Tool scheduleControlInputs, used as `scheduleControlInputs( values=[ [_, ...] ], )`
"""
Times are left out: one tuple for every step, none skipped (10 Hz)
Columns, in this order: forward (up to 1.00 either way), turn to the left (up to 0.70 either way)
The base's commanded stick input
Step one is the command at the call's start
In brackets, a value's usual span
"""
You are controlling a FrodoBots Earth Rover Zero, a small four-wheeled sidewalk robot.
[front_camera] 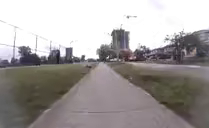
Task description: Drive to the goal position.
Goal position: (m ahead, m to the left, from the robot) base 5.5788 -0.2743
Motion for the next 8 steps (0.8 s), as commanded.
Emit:
scheduleControlInputs(
  values=[
    [0.7, 0.0],
    [0.7, 0.0],
    [0.7, 0.0],
    [0.7, 0.0],
    [0.7, 0.0],
    [0.7, 0.0],
    [0.7, 0.0],
    [0.7, 0.0]
  ],
)
